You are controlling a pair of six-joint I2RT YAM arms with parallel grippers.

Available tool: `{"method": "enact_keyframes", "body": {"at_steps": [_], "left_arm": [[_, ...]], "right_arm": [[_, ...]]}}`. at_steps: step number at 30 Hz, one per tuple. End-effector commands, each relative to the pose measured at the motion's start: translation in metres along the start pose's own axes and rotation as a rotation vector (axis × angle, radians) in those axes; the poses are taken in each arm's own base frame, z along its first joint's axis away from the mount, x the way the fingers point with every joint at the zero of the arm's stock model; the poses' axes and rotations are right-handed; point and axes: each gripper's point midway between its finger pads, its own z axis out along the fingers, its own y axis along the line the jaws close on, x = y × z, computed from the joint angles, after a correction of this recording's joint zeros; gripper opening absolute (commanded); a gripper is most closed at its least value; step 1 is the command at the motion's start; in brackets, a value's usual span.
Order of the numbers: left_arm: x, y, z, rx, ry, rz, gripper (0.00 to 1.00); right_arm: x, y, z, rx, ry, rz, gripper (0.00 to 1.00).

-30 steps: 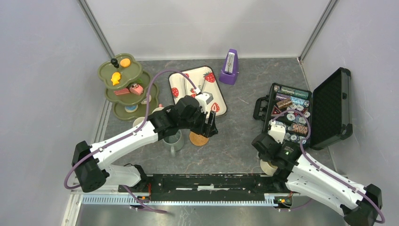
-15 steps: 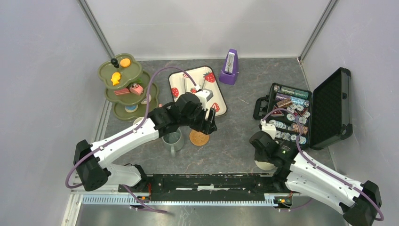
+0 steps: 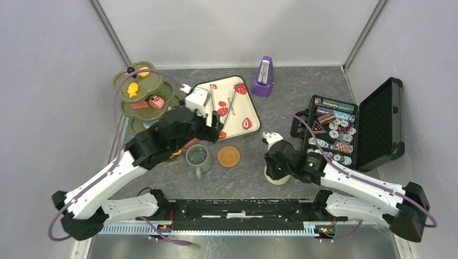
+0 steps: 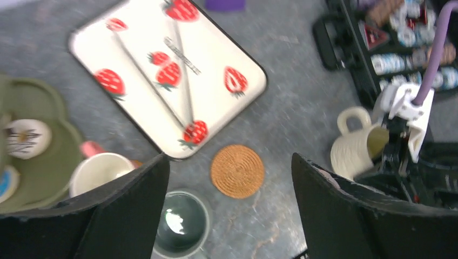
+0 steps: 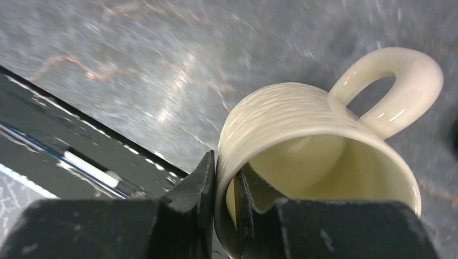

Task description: Serve the afternoon tea

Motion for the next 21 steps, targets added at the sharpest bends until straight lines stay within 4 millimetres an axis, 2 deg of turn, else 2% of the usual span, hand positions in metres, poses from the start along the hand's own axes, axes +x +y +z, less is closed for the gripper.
{"method": "enact_keyframes", "body": {"at_steps": [1,5,12,21], "left_arm": [[-0.043,0.056,-0.045,-0.228,-0.239,0.004,0.92],[-0.049,0.082,-0.076,-0.308,-0.387,-0.056,1.00],[-0.040,0.114,-0.108,-0.413,-0.511,-0.126,1.00],[-0.037,0.123,-0.127,-0.413,-0.579,-0.180,1.00]], "right_arm": [[-0.084,0.052,-0.012,-0.113,-0.200,-0.118,0.00],[-0.111,0.089,-0.003,-0.151,-0.191,-0.197,0.00],[-0.141,0.141,0.023,-0.182,-0.142,-0.316,0.00],[-0.147,0.164,0.060,-0.160,-0.055,-0.392,0.00]]}}
